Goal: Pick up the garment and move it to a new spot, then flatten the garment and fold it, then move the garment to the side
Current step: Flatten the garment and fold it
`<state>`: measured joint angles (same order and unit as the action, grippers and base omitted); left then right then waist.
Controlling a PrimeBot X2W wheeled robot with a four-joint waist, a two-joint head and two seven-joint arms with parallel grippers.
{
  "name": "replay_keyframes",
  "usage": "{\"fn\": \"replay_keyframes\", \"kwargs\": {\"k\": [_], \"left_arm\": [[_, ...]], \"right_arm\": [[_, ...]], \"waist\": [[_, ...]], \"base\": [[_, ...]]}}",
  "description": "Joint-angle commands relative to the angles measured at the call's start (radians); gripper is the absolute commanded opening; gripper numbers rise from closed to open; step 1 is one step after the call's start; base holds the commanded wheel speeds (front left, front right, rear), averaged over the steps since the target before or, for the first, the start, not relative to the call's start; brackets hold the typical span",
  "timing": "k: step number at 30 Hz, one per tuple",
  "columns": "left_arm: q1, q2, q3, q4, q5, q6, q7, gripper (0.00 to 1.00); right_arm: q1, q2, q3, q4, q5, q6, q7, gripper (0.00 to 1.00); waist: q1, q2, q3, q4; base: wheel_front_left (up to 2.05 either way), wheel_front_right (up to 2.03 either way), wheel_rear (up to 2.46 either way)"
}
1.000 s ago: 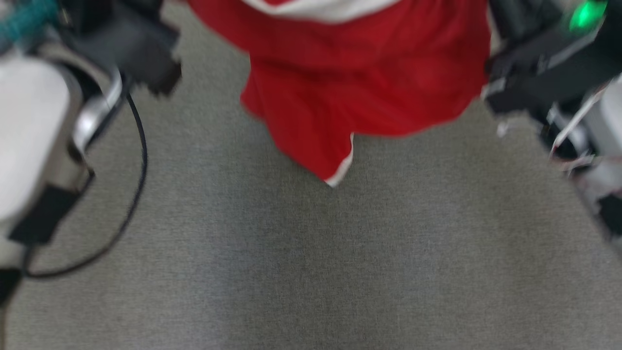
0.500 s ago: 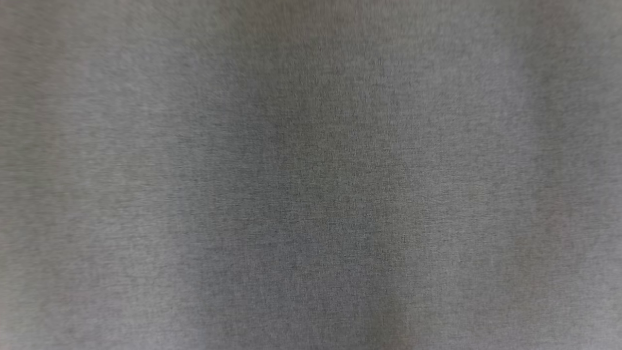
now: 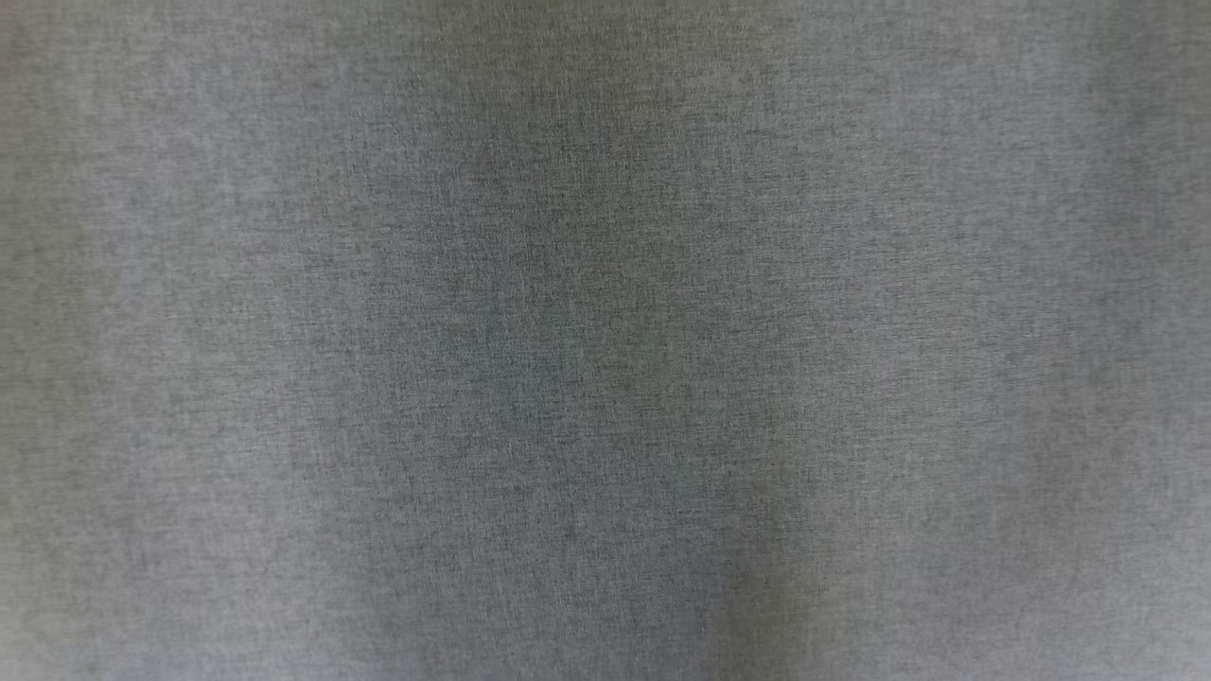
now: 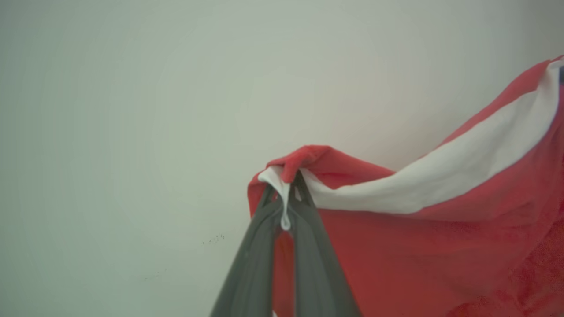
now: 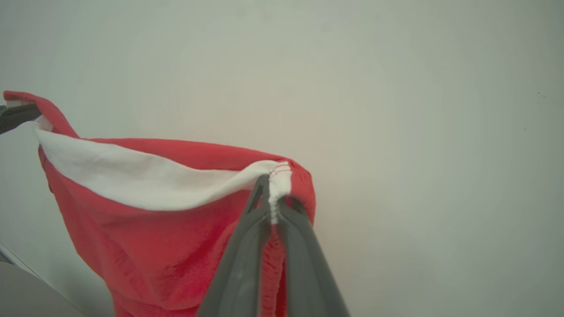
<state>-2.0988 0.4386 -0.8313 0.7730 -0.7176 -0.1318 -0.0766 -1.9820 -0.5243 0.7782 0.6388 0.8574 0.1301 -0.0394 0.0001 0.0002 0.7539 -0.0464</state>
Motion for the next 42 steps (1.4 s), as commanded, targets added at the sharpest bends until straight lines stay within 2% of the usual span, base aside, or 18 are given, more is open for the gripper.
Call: {"fn": "replay_keyframes", "kwargs": {"k": [1, 6, 10, 13, 18, 23, 26, 27, 28, 29, 33, 38, 42], "left_arm": [[-0.021, 0.0, -0.014, 0.017, -0.016, 0.003, -0.012, 0.0], [-0.016, 0.007, -0.062, 0.059, -0.065, 0.003, -0.051, 0.0], [0.042, 0.02, -0.088, 0.054, -0.108, 0.003, -0.108, 0.0], [0.122, 0.04, -0.114, 0.019, -0.134, 0.002, -0.136, 0.0], [0.311, 0.092, -0.091, -0.056, -0.189, 0.011, -0.177, 0.0], [0.562, 0.148, -0.028, -0.235, -0.226, 0.087, -0.19, 0.0], [0.743, 0.193, 0.046, -0.394, -0.225, 0.166, -0.189, 0.0], [0.743, 0.193, 0.046, -0.394, -0.225, 0.166, -0.189, 0.0], [0.869, 0.218, 0.081, -0.504, -0.21, 0.214, -0.189, 0.0], [0.869, 0.218, 0.081, -0.504, -0.21, 0.214, -0.189, 0.0], [1.091, 0.27, 0.124, -0.689, -0.189, 0.29, -0.189, 0.0], [1.317, 0.295, 0.131, -0.814, -0.187, 0.342, -0.189, 0.0], [1.466, 0.271, 0.154, -0.854, -0.183, 0.358, -0.189, 0.0]], "right_arm": [[-0.009, -0.006, 0.023, 0.006, 0.012, 0.001, -0.012, 0.0], [-0.011, -0.034, 0.086, 0.02, 0.061, 0.001, -0.052, 0.0], [0.053, -0.064, 0.142, 0.01, 0.105, 0.001, -0.103, 0.0], [0.126, -0.09, 0.178, -0.011, 0.146, 0.001, -0.151, 0.0], [0.3, -0.128, 0.239, -0.083, 0.194, 0.001, -0.204, 0.0], [0.493, -0.168, 0.234, -0.168, 0.206, 0.001, -0.225, 0.0], [0.621, -0.18, 0.182, -0.234, 0.189, 0.001, -0.226, 0.0], [0.621, -0.18, 0.182, -0.234, 0.189, 0.001, -0.226, 0.0], [0.719, -0.184, 0.139, -0.278, 0.167, 0.001, -0.226, 0.0], [0.719, -0.184, 0.139, -0.278, 0.167, 0.001, -0.226, 0.0], [0.897, -0.193, 0.062, -0.365, 0.098, 0.001, -0.227, 0.0], [1.097, -0.191, 0.0, -0.448, 0.037, 0.001, -0.227, 0.0], [1.247, -0.179, -0.045, -0.485, 0.025, 0.001, -0.227, 0.0]], "waist": [[-0.0001, -0.0002, 0.011, -0.001], [-0.0001, -0.0002, 0.026, 0.003], [-0.0001, -0.0002, 0.011, 0.002], [-0.0001, -0.0002, -0.025, -0.005], [-0.0001, -0.0002, -0.107, -0.023], [-0.0001, -0.0002, -0.188, -0.032], [-0.0001, -0.0002, -0.222, -0.036], [-0.0001, -0.0002, -0.222, -0.036], [-0.0001, -0.0002, -0.242, -0.038], [-0.0001, -0.0002, -0.242, -0.038], [-0.0001, -0.0002, -0.275, -0.043], [-0.0001, -0.0002, -0.313, -0.045], [-0.0001, -0.0002, -0.342, -0.045]], "base": [[0.0, 0.0, 0.0], [0.0, 0.0, 0.0], [0.0, 0.0, 0.0], [0.0, 0.0, 0.0], [0.0, 0.0, 0.0], [0.0, 0.0, 0.0], [0.0, 0.0, 0.0], [0.0, 0.0, 0.0], [0.0, 0.0, 0.0], [0.0, 0.0, 0.0], [0.0, 0.0, 0.0], [0.0, 0.0, 0.0], [0.0, 0.0, 0.0]]}}
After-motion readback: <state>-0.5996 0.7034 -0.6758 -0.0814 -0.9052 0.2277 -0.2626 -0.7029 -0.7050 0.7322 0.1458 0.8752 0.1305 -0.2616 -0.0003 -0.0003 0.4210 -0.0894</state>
